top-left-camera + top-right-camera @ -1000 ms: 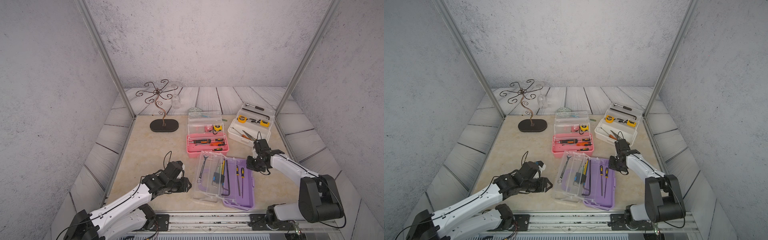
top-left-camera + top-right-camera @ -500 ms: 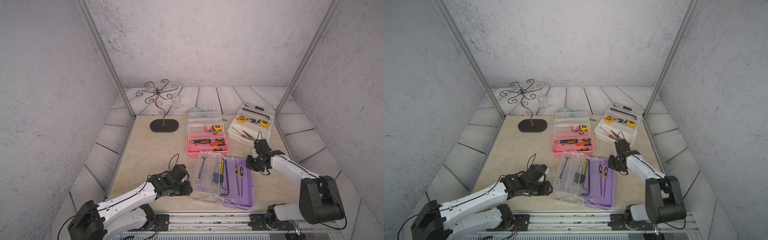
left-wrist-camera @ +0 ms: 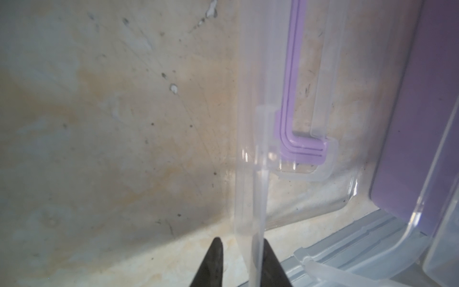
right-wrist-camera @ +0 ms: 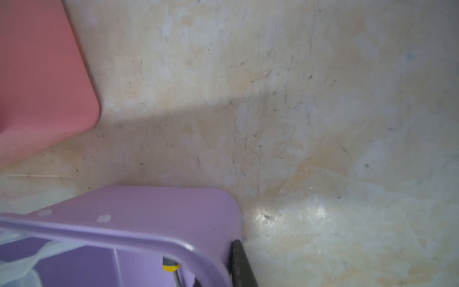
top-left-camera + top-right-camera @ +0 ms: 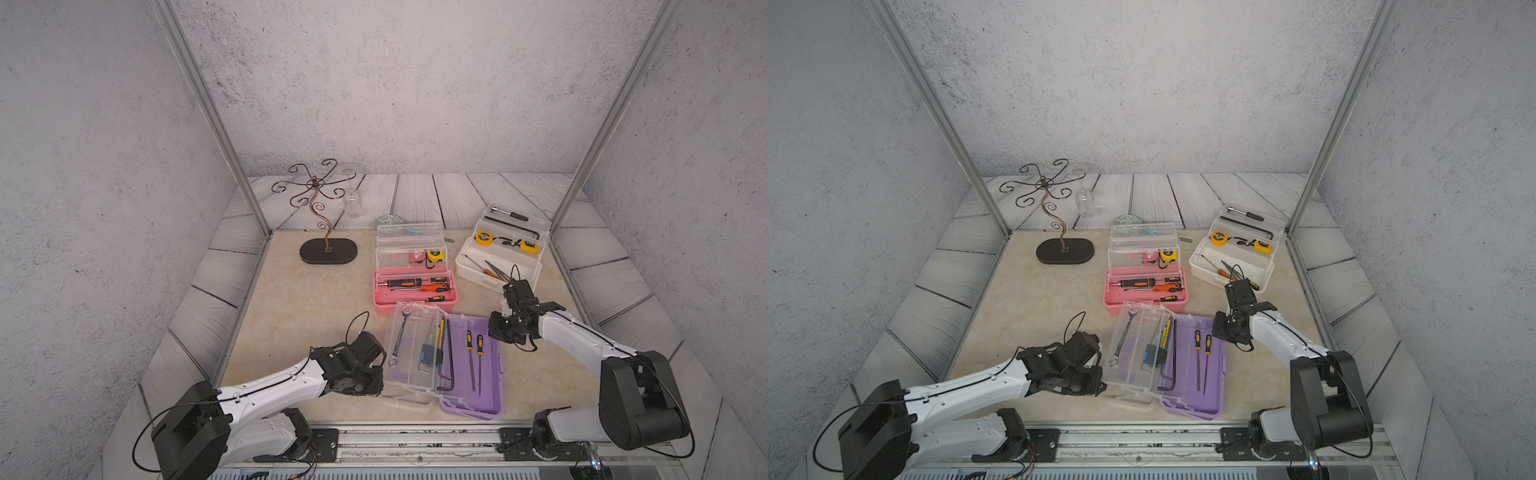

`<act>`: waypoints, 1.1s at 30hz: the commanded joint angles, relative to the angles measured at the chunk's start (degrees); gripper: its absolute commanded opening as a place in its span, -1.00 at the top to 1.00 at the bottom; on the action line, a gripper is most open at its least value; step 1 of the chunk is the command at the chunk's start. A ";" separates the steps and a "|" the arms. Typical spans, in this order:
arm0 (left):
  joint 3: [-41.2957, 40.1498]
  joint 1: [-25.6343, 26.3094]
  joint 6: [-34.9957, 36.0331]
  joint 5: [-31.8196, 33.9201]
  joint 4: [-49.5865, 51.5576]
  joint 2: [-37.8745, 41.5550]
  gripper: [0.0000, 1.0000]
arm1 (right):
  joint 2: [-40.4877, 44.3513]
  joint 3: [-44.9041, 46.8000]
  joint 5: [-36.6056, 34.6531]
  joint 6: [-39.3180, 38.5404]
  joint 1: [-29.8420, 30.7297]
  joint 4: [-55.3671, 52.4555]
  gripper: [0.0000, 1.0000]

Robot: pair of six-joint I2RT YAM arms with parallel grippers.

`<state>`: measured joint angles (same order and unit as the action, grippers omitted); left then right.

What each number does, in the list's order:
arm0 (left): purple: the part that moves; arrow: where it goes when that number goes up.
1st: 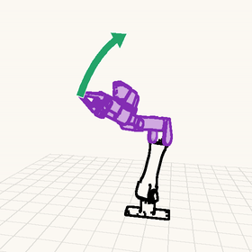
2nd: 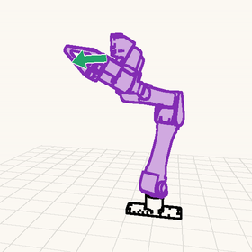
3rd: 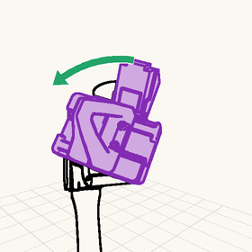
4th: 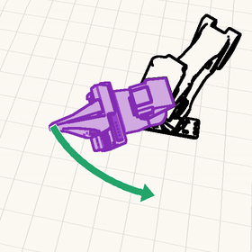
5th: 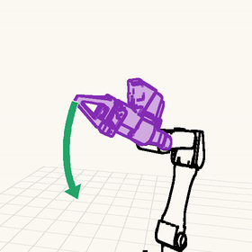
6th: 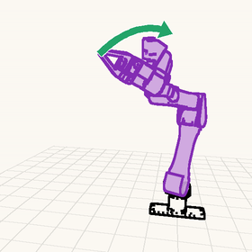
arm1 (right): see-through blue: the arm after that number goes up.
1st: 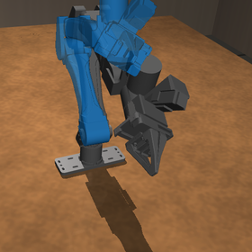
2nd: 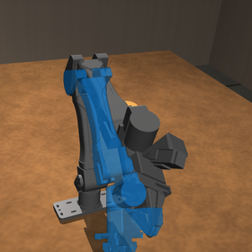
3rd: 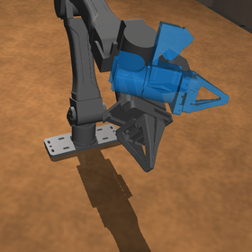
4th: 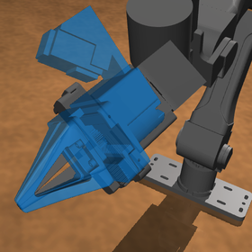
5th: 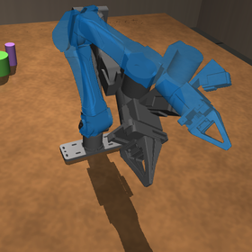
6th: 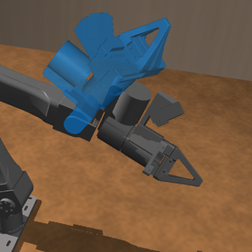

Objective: Close toolboxes
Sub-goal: Close the toolbox lid.

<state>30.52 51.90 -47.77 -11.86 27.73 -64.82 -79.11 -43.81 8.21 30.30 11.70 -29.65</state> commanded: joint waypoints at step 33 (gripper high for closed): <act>5.21 0.46 -0.15 21.96 22.60 14.33 1.00 | -3.56 -6.39 0.05 8.59 13.98 2.11 1.00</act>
<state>37.19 52.80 -44.91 6.22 51.62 -51.29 -82.21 -47.09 6.92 38.76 25.45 -27.62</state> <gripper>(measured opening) 0.085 0.110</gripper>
